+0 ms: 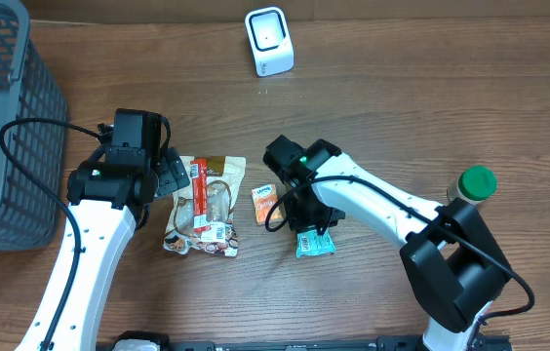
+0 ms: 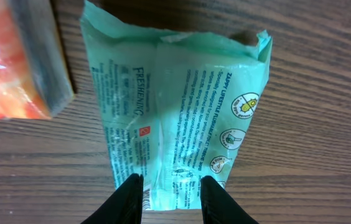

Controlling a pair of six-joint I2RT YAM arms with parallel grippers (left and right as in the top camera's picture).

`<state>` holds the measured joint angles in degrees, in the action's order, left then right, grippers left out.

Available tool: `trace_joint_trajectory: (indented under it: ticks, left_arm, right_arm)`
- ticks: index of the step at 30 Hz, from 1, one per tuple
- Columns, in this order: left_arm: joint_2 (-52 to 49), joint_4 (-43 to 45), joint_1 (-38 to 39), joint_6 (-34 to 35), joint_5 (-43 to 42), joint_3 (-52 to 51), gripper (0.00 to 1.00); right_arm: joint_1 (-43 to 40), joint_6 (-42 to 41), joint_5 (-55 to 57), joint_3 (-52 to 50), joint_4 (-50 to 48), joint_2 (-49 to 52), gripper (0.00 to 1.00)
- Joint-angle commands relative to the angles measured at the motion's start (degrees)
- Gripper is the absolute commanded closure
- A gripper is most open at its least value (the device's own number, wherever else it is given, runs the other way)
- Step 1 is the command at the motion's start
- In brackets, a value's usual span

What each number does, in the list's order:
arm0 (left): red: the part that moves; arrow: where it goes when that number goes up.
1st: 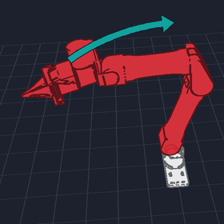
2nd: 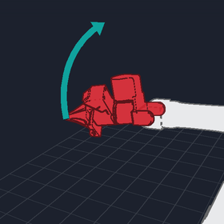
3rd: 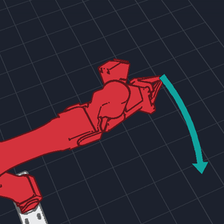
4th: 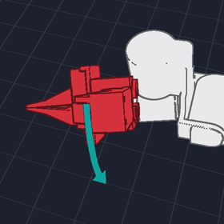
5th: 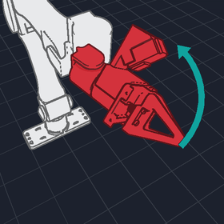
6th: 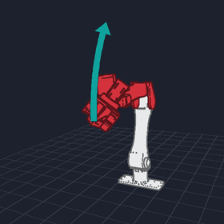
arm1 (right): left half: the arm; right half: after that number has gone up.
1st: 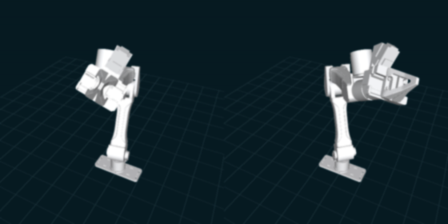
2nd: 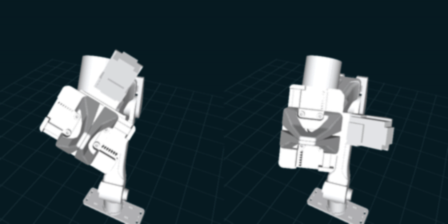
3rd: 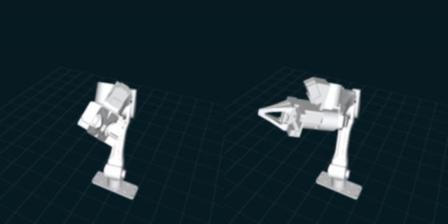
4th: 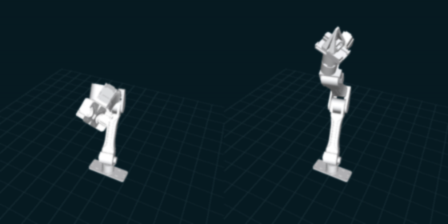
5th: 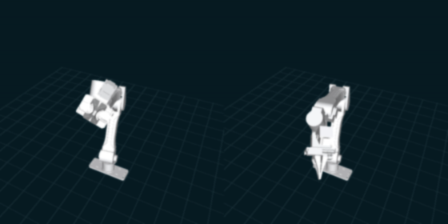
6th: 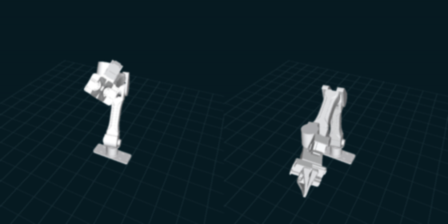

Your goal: Scan the item barcode

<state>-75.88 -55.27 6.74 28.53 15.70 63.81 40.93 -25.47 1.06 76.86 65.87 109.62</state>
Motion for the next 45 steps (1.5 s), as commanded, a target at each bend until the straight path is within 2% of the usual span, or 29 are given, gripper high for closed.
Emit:
trace_joint_trajectory:
  ticks: [1, 7, 11, 15, 25, 33, 38, 45]
  left_arm:
    - [0.24, 0.02, 0.02, -0.22, 0.76, 0.94, 0.0]
    - [0.24, 0.04, 0.02, -0.22, 0.76, 0.94, 0.01]
    - [0.24, 0.04, 0.02, -0.22, 0.76, 0.94, 0.01]
    - [0.24, 0.02, 0.02, -0.22, 0.76, 0.94, 0.0]
    - [0.24, 0.02, 0.02, -0.22, 0.76, 0.94, 0.01]
    - [0.24, 0.04, 0.02, -0.22, 0.76, 0.94, 0.0]
    - [0.24, 0.02, 0.02, -0.22, 0.76, 0.94, 0.0]
    - [0.24, 0.02, 0.02, -0.22, 0.76, 0.94, 0.0]
  right_arm:
    - [0.26, 0.24, 0.33, -2.01, -0.66, 0.76, 0.68]
    - [0.26, 1.79, 0.26, -6.78, -6.62, 0.76, 0.64]
    - [0.17, 2.34, 0.96, -9.84, -9.97, 0.76, 0.56]
    - [0.15, 2.86, 6.71, -10.43, -12.28, 0.76, 0.56]
    - [-0.74, 2.82, 11.96, -10.29, -17.75, 0.76, 0.55]
    - [-2.12, 2.84, 10.8, -2.19, -10.84, 0.74, 0.55]
    - [-2.12, 2.84, 4.44, 4.52, -5.51, 0.74, 0.55]
    - [-2.05, 2.84, -0.81, 3.61, -1.07, 0.76, 0.62]
